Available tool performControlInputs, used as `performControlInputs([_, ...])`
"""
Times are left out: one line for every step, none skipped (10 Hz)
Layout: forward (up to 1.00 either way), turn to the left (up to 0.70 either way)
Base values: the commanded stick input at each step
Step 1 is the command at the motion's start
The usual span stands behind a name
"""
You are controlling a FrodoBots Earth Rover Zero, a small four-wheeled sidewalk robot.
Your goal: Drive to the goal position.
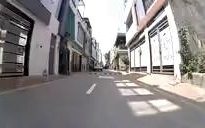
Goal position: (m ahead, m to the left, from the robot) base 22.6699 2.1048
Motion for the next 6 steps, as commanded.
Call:
performControlInputs([1.0, 0.01])
performControlInputs([1.0, 0.01])
performControlInputs([1.0, 0.01])
performControlInputs([1.0, 0.01])
performControlInputs([1.0, 0.01])
performControlInputs([1.0, 0.01])
